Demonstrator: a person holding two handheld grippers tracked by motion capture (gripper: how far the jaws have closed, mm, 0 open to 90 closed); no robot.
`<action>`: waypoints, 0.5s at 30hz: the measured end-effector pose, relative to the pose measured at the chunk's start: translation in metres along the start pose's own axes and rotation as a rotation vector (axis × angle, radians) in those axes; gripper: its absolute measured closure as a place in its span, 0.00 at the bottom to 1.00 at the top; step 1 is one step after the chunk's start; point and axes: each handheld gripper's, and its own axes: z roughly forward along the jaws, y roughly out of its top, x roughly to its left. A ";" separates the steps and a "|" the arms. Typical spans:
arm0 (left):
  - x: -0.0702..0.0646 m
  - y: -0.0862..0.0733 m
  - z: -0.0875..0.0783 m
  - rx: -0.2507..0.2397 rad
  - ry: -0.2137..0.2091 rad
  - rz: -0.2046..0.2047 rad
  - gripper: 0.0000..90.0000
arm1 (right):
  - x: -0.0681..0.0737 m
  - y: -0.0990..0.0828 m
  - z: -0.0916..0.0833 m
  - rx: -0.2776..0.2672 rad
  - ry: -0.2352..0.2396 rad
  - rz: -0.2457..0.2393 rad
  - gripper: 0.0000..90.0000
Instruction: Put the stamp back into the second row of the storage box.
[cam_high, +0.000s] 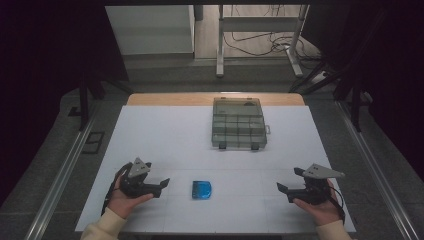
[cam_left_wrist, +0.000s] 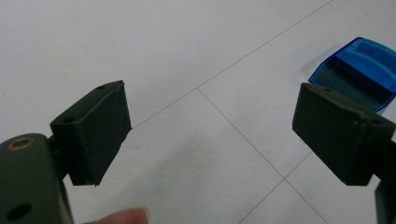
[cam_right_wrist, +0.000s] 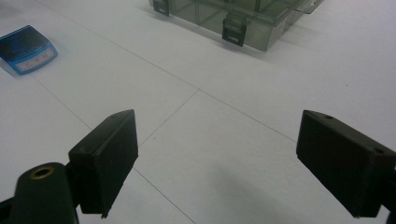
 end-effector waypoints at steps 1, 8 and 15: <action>0.000 0.000 0.000 0.000 0.000 -0.001 0.13 | 0.000 0.000 0.000 0.001 -0.001 0.000 0.14; 0.001 0.000 0.000 0.003 -0.003 -0.017 0.13 | -0.003 -0.002 -0.001 -0.002 -0.010 0.016 0.14; 0.000 0.000 -0.002 -0.009 0.002 -0.014 0.13 | -0.004 -0.001 -0.001 -0.008 -0.010 0.019 0.15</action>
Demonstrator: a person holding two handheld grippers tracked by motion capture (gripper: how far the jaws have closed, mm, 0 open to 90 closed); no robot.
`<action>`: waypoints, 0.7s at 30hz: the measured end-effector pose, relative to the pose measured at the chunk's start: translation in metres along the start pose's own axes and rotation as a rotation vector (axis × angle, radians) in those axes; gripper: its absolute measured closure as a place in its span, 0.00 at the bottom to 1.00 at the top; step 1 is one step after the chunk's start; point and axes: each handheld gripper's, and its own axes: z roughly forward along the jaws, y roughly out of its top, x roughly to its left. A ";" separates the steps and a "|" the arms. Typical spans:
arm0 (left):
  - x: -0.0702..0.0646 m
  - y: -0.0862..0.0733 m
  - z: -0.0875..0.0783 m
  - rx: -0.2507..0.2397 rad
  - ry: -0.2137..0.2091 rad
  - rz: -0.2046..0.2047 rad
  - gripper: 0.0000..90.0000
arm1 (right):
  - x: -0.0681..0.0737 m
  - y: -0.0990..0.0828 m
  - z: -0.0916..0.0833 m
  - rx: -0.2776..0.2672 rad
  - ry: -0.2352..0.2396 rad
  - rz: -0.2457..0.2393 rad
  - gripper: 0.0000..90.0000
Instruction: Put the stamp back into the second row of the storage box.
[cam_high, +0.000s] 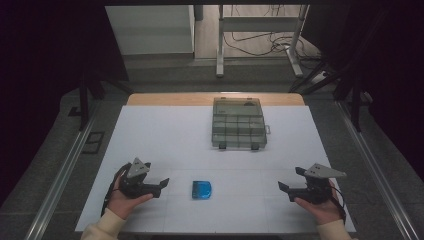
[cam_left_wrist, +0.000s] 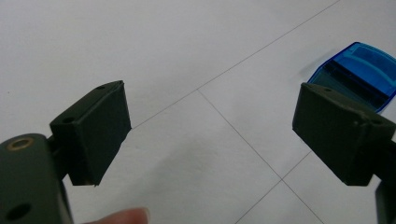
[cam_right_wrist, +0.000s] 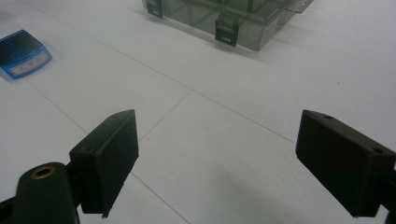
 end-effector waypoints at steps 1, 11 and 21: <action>0.001 0.000 -0.001 -0.004 -0.003 -0.002 0.13 | 0.000 0.001 0.002 0.002 -0.003 -0.004 0.15; 0.001 0.012 -0.025 -0.024 -0.034 0.018 0.14 | 0.003 0.003 0.005 0.009 -0.006 -0.015 0.15; 0.000 0.020 -0.030 -0.006 -0.082 0.044 0.15 | 0.003 0.003 0.005 0.011 -0.002 -0.017 0.15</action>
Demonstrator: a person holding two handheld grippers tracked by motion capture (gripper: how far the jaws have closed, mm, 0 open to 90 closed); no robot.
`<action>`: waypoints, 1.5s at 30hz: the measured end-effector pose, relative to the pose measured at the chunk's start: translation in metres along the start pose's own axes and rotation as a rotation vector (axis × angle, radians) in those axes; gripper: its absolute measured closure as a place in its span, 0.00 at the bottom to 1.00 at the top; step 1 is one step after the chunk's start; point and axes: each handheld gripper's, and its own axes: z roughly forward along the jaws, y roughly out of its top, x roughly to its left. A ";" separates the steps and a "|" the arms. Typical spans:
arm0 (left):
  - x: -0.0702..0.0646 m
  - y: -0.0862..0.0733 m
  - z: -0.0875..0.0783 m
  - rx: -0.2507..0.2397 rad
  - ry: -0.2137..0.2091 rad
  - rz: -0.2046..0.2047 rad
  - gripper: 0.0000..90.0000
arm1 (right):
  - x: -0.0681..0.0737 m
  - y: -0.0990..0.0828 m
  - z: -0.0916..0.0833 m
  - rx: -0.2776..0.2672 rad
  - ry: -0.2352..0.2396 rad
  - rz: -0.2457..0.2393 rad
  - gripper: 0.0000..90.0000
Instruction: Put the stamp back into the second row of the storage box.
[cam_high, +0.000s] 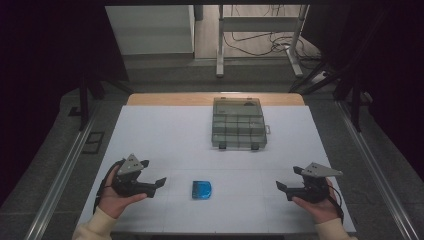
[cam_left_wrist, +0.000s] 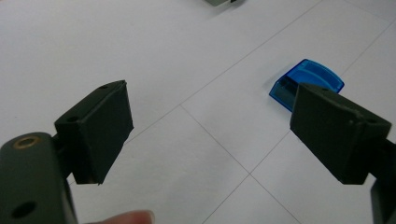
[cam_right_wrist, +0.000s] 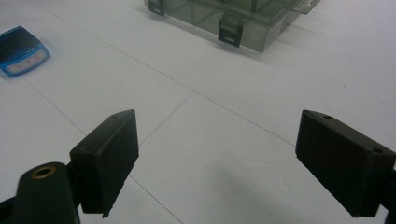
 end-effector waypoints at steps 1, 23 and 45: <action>-0.001 0.000 0.000 0.005 -0.004 0.004 0.15 | 0.000 0.000 0.000 0.000 -0.003 0.001 0.15; -0.026 0.031 0.010 0.100 -0.169 0.161 0.14 | -0.001 0.000 0.001 0.012 -0.016 -0.003 0.15; -0.052 0.070 0.061 0.275 -0.282 0.326 0.13 | -0.001 0.000 0.002 0.016 -0.019 -0.002 0.15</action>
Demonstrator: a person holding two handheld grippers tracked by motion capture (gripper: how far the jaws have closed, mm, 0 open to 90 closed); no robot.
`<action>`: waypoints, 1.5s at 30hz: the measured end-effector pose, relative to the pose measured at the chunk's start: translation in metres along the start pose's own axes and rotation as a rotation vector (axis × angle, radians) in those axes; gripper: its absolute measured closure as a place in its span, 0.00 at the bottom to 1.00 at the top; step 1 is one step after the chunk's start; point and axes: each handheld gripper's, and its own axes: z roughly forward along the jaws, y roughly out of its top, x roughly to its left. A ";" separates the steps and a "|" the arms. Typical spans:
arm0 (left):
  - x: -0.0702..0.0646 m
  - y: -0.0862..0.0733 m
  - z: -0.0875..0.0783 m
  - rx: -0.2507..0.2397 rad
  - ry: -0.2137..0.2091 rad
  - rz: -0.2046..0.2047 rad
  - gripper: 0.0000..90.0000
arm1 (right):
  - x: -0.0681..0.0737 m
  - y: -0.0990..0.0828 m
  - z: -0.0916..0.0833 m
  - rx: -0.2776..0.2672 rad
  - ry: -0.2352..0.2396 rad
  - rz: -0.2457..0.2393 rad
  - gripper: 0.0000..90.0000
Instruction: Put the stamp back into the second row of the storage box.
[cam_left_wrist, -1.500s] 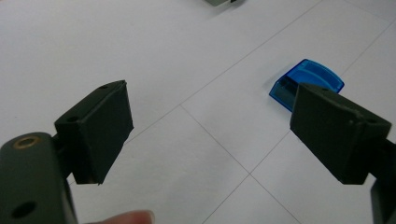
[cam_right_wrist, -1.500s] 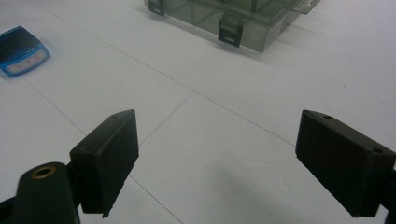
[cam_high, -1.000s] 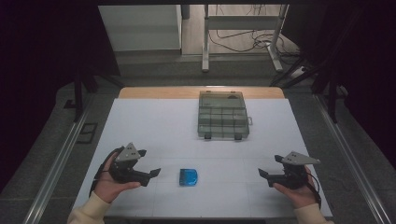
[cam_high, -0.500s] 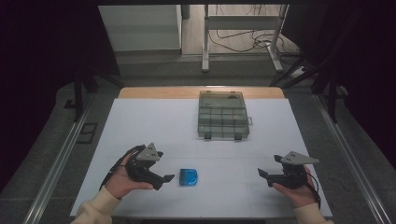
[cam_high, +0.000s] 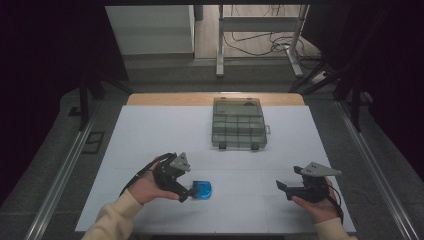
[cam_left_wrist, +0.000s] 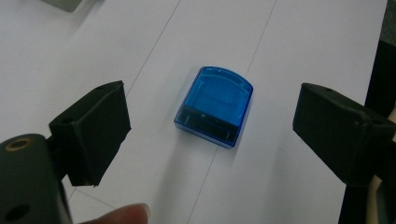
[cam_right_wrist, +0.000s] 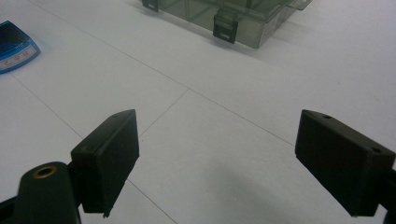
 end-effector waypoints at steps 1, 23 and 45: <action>0.001 0.002 0.004 0.012 -0.006 0.002 0.13 | 0.000 0.000 0.000 0.001 0.000 0.000 0.15; -0.002 0.017 0.056 0.199 -0.062 0.135 0.13 | 0.001 -0.001 0.003 0.015 0.002 -0.006 0.15; -0.004 0.013 0.069 0.222 -0.062 0.242 0.44 | 0.001 -0.001 0.004 0.024 -0.002 -0.015 0.15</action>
